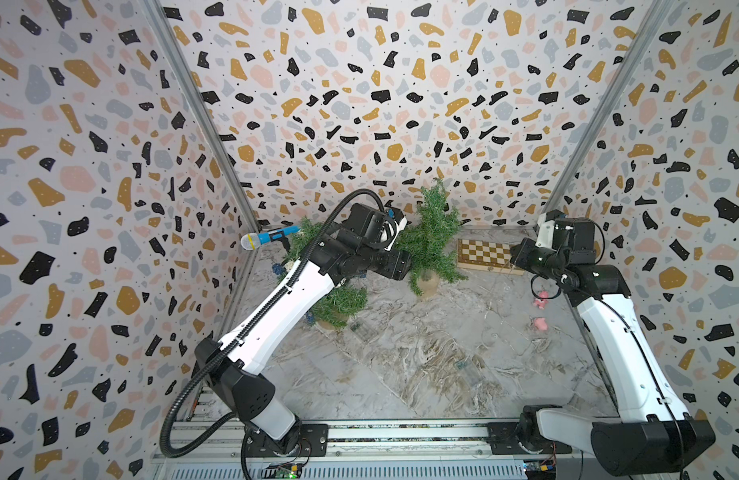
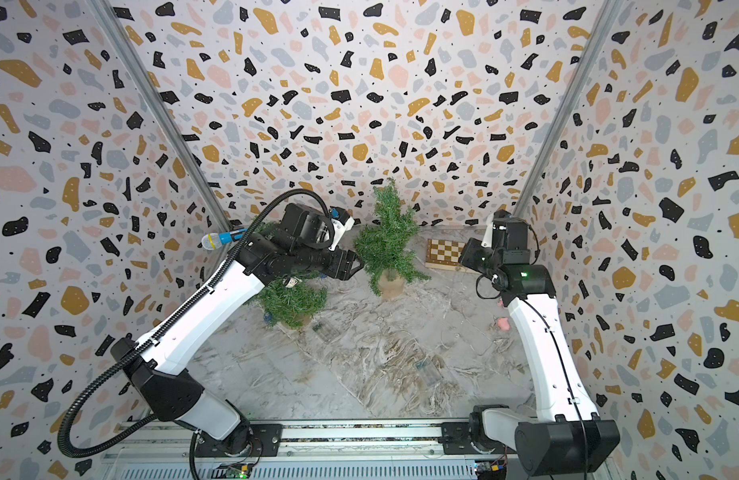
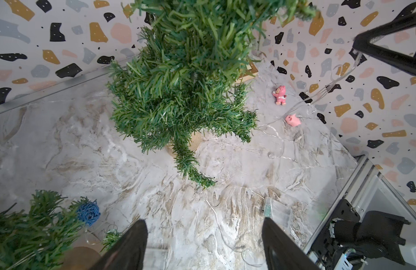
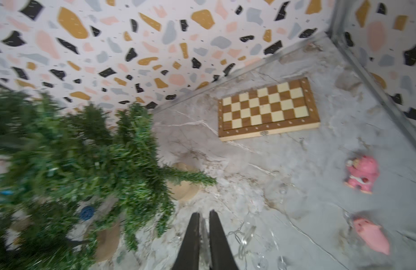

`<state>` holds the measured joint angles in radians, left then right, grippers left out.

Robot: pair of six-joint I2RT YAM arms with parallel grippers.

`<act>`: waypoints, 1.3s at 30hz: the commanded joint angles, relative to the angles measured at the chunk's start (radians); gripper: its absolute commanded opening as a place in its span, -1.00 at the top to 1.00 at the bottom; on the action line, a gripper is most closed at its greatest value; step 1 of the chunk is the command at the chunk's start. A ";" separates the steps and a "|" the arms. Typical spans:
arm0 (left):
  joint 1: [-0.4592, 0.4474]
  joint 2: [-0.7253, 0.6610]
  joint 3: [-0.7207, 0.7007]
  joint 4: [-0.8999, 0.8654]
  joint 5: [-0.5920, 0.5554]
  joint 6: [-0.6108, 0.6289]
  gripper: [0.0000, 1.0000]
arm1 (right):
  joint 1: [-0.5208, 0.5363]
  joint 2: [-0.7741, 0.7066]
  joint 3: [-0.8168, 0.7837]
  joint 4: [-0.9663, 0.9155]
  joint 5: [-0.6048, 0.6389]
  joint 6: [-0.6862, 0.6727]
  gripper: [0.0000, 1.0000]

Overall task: Wrap string light around the christmas tree
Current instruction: Pick up the light string from the center of the board.

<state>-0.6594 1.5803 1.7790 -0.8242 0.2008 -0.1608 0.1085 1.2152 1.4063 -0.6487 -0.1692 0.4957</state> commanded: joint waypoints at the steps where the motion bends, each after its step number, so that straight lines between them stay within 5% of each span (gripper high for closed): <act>1: -0.035 -0.041 0.013 -0.002 0.071 0.034 -0.52 | 0.064 -0.004 0.048 0.025 -0.069 -0.002 1.00; 9: -0.137 -0.067 -0.106 0.142 0.236 0.021 -0.55 | 0.135 -0.055 -0.016 0.066 -0.158 0.062 1.00; 16: -0.194 -0.044 -0.196 0.402 0.300 0.001 -0.46 | 0.219 -0.118 -0.134 0.155 -0.249 0.171 1.00; 22: -0.196 0.033 -0.163 0.454 0.304 0.011 -0.36 | 0.287 -0.136 -0.160 0.193 -0.300 0.202 1.00; 27: -0.197 0.061 -0.163 0.508 0.318 -0.025 0.05 | 0.340 -0.136 -0.191 0.238 -0.344 0.239 1.00; 32: -0.191 0.044 -0.142 0.438 0.268 0.023 0.94 | 0.336 -0.140 -0.204 0.247 -0.339 0.230 0.96; 39: -0.123 -0.053 -0.193 0.366 0.168 0.039 1.00 | 0.202 -0.131 -0.165 0.185 -0.418 0.166 0.40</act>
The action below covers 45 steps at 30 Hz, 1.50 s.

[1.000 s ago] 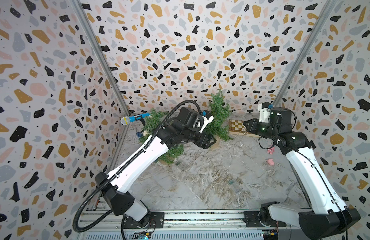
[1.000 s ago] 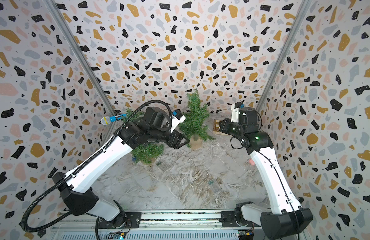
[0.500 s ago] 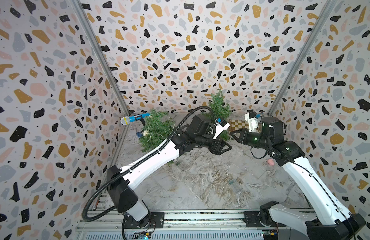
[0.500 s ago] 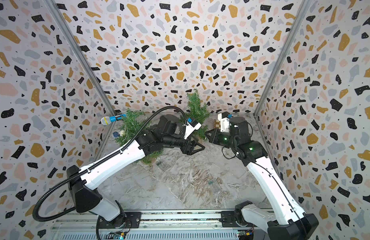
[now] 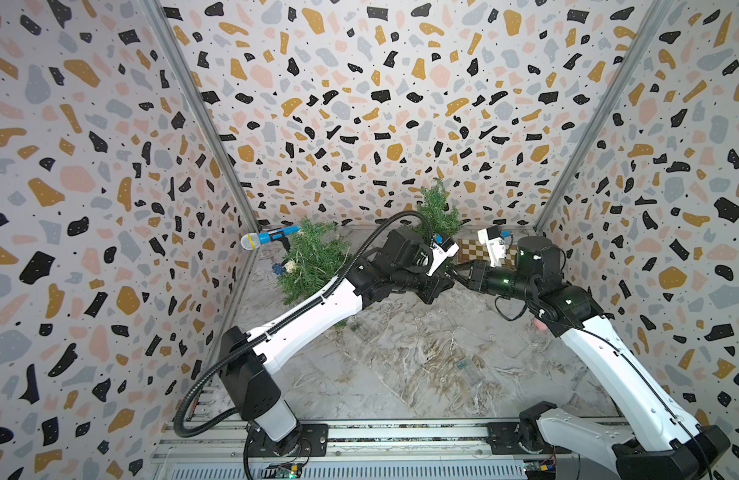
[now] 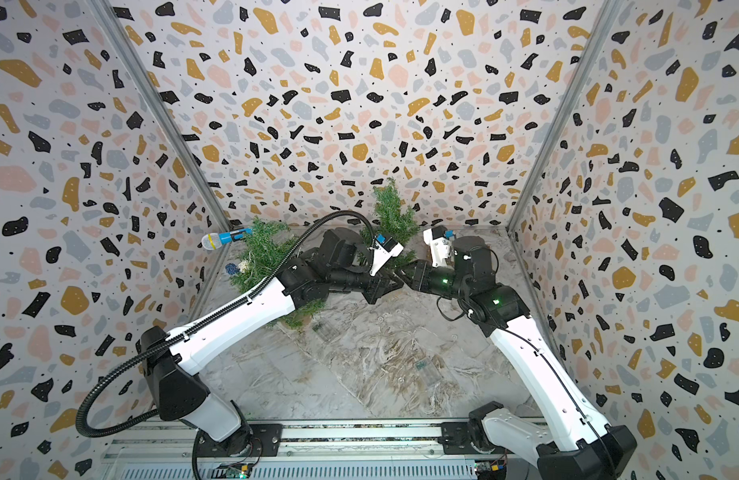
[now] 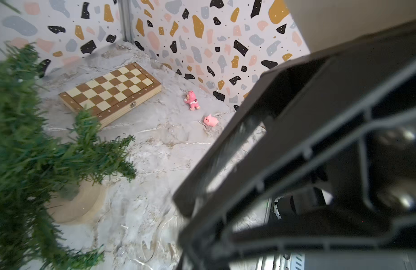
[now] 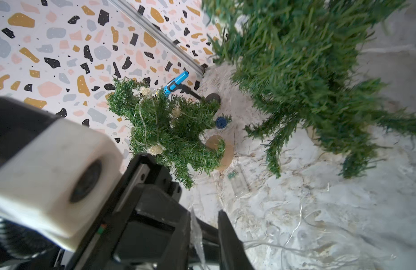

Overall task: Wrap string light around the christmas tree
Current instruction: Pick up the light string from the center of the board.

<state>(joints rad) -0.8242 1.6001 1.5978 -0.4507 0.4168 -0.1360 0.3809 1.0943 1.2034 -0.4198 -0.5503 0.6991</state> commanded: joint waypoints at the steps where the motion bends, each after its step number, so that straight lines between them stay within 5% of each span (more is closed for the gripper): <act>1: 0.061 -0.094 -0.028 -0.012 -0.047 0.003 1.00 | -0.120 -0.013 0.032 -0.053 -0.067 -0.043 0.35; 4: 0.110 -0.146 -0.077 -0.010 -0.027 -0.026 1.00 | -0.236 -0.021 0.008 -0.066 -0.111 -0.061 0.23; 11: 0.143 -0.226 -0.111 -0.097 -0.063 -0.006 1.00 | -0.314 0.047 -0.068 -0.229 0.287 -0.180 -0.27; 17: 0.175 -0.273 -0.124 -0.130 -0.060 0.013 1.00 | -0.323 0.159 -0.234 -0.187 0.491 -0.209 -0.33; 24: 0.175 -0.268 -0.165 -0.078 -0.009 -0.033 1.00 | -0.309 0.387 -0.204 -0.079 0.647 -0.215 -0.36; 37: 0.175 -0.208 -0.157 -0.097 -0.001 -0.057 1.00 | -0.318 0.702 -0.108 0.090 0.704 -0.145 -0.33; 45: 0.175 -0.190 -0.138 -0.115 0.008 -0.051 1.00 | -0.320 0.731 -0.131 0.127 0.632 -0.148 0.28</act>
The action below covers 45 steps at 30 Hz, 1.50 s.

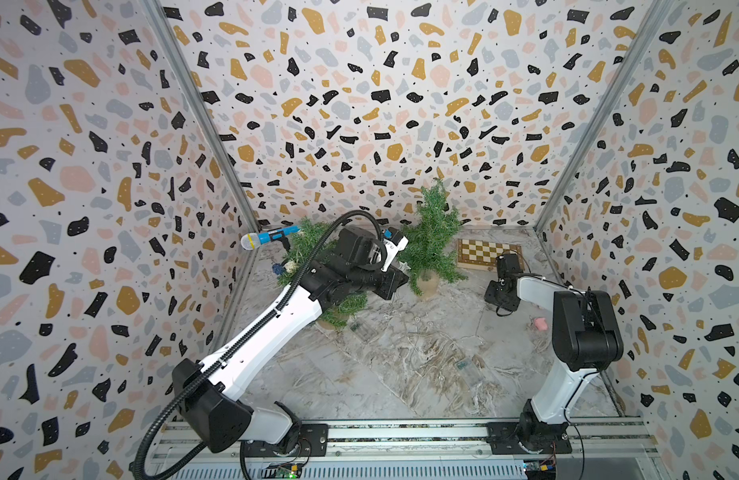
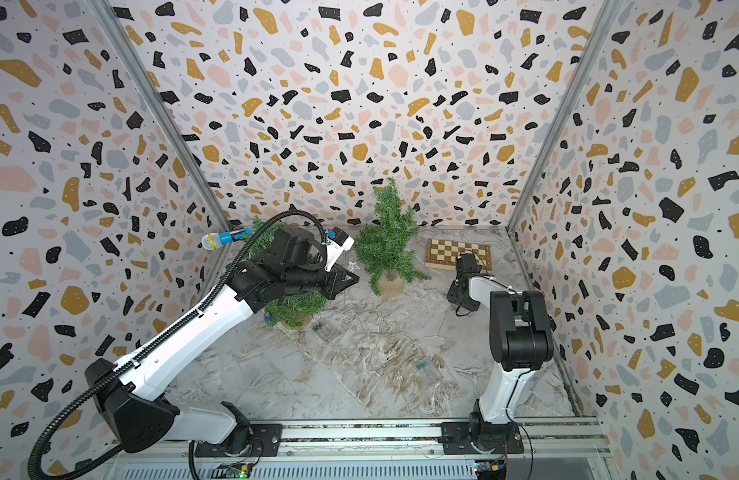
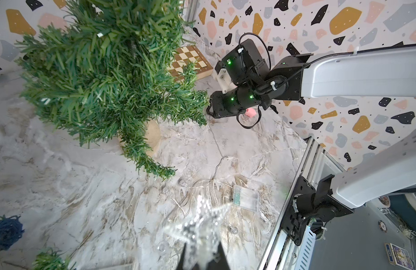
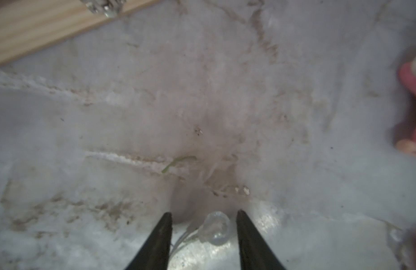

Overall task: Wrap string light around the christmas tree
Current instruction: Pick up the light string from the center of the board.

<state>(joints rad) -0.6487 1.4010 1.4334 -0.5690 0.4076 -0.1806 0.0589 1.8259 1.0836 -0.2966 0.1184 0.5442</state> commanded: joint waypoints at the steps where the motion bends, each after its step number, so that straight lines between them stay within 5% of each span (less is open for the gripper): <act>1: -0.001 0.012 0.027 -0.003 0.018 -0.006 1.00 | 0.003 -0.009 -0.018 0.012 -0.044 0.004 0.38; 9: -0.003 0.016 -0.011 -0.033 0.042 -0.014 1.00 | 0.002 -0.173 -0.059 0.022 -0.082 -0.026 0.82; 21: -0.054 0.074 -0.003 -0.044 0.052 -0.019 0.94 | 0.009 -0.351 -0.007 -0.062 -0.168 -0.026 0.91; 33: -0.072 0.055 -0.028 -0.074 0.144 0.026 0.65 | 0.120 -0.542 0.325 -0.195 -0.148 -0.082 0.93; 38: -0.071 0.028 -0.045 -0.080 0.153 0.025 0.38 | 0.165 -0.546 0.476 -0.231 -0.176 -0.095 0.95; 45: -0.078 0.026 0.005 0.093 0.146 0.027 -0.21 | 0.203 -0.540 0.626 -0.252 -0.435 -0.093 0.96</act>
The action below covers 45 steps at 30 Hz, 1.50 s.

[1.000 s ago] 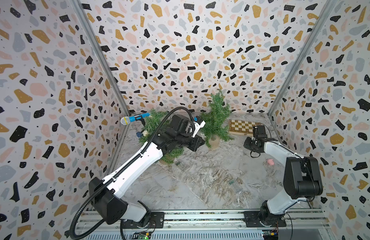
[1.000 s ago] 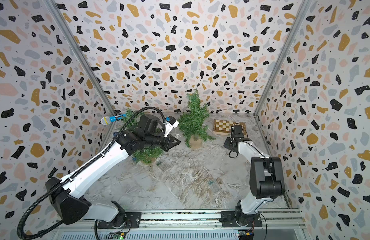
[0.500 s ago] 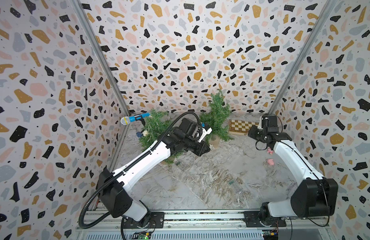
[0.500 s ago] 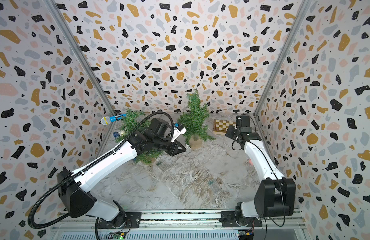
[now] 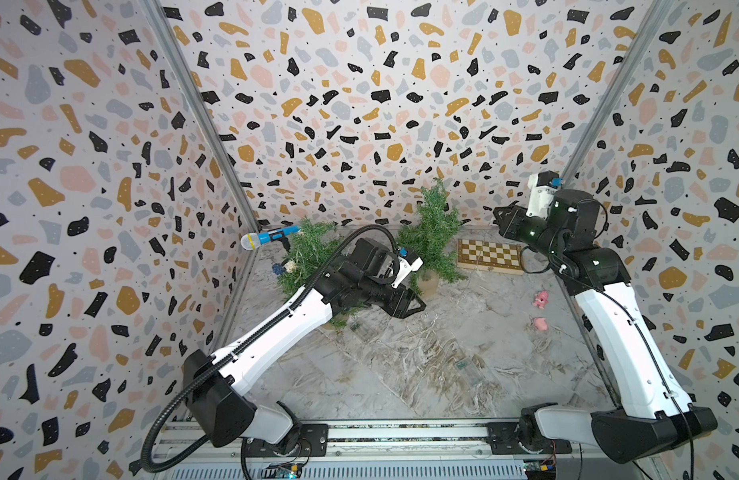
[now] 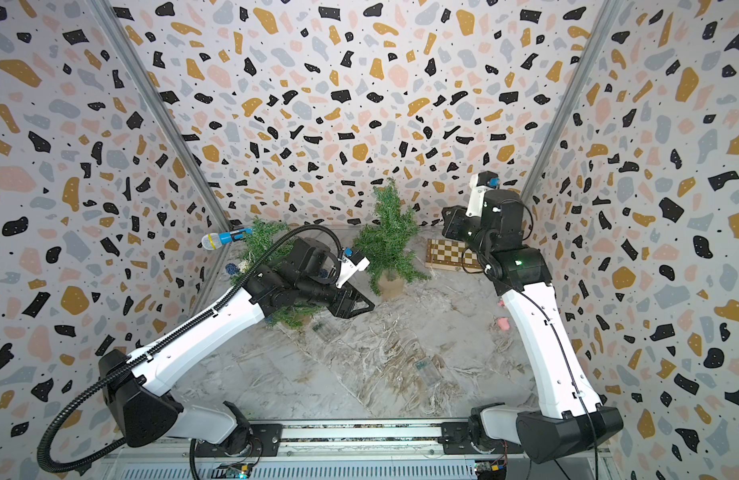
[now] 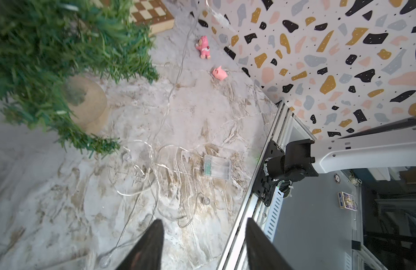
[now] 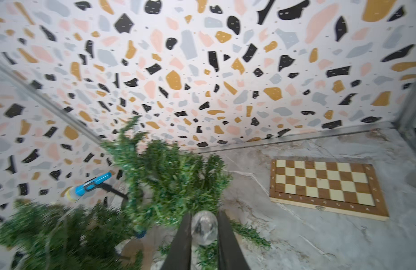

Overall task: Wrap string light around the christmas tree
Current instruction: Pick up the light string from the center of the board.

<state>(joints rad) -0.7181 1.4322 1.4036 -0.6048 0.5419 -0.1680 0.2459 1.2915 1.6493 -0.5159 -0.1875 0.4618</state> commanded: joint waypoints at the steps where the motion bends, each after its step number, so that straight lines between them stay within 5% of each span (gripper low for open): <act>1: -0.012 0.006 0.038 0.174 0.009 0.012 -0.26 | 0.019 -0.006 0.070 -0.031 -0.159 -0.004 0.96; 14: -0.094 0.220 0.134 0.515 -0.040 0.028 -0.34 | 0.036 0.029 0.150 0.118 -0.496 0.152 0.99; 18: -0.096 0.264 0.191 0.507 -0.081 0.023 -0.06 | 0.041 0.031 0.135 0.144 -0.514 0.181 1.00; 23: -0.092 0.242 0.221 0.434 -0.039 0.042 0.95 | 0.043 0.042 0.088 0.172 -0.507 0.193 1.00; 35: -0.012 -0.061 0.080 0.283 -0.111 0.014 1.00 | 0.115 0.144 0.094 0.304 -0.462 0.204 1.00; 41: 0.027 -0.080 -0.068 0.386 -0.134 0.043 -0.31 | 0.197 0.201 0.205 0.286 -0.449 0.191 1.00; 45: 0.038 -0.034 -0.104 0.484 -0.122 0.061 -0.62 | 0.238 0.241 0.264 0.290 -0.462 0.200 1.00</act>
<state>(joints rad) -0.6891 1.3716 1.3190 -0.2340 0.4236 -0.1307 0.4671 1.5387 1.8454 -0.2680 -0.6399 0.6548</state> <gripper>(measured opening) 0.797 0.176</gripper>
